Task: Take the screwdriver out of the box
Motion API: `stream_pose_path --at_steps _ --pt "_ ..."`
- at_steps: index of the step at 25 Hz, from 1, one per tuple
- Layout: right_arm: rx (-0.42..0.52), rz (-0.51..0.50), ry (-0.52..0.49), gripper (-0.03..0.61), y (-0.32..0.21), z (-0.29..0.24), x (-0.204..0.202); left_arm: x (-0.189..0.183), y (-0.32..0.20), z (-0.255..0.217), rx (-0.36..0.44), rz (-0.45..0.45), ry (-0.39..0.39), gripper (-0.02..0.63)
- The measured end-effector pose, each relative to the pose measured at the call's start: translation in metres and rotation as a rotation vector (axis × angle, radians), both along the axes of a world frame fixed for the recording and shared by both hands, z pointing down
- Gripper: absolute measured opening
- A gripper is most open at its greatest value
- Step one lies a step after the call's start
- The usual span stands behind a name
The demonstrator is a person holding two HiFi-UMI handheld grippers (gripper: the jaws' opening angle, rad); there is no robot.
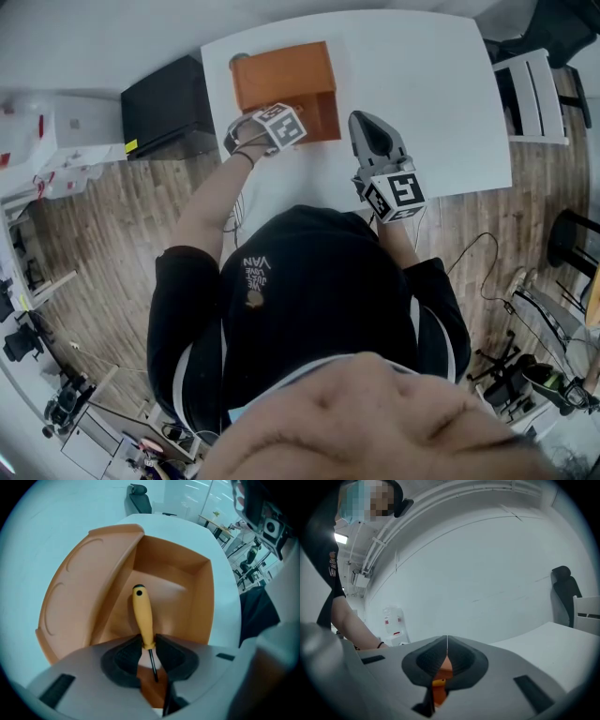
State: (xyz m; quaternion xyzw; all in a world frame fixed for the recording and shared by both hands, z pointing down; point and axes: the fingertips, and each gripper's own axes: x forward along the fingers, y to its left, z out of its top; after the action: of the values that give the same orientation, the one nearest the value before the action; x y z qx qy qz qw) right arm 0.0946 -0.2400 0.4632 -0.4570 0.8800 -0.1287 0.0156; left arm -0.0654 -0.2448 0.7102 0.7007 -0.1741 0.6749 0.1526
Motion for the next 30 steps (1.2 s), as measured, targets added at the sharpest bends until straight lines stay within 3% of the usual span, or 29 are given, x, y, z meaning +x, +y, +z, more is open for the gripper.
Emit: stream_pose_path --at_steps 16,26,30 --pt "0.007 -0.016 -0.002 0.012 0.003 -0.004 -0.005 -0.004 -0.003 -0.003 0.043 -0.010 0.012 0.084" --pt "0.015 -0.026 0.008 0.012 0.013 -0.008 -0.010 -0.002 -0.003 -0.025 0.107 -0.074 0.128 0.083" --pt "0.018 -0.033 0.012 0.012 0.017 -0.011 -0.014 0.001 -0.003 -0.042 0.156 -0.119 0.211 0.083"
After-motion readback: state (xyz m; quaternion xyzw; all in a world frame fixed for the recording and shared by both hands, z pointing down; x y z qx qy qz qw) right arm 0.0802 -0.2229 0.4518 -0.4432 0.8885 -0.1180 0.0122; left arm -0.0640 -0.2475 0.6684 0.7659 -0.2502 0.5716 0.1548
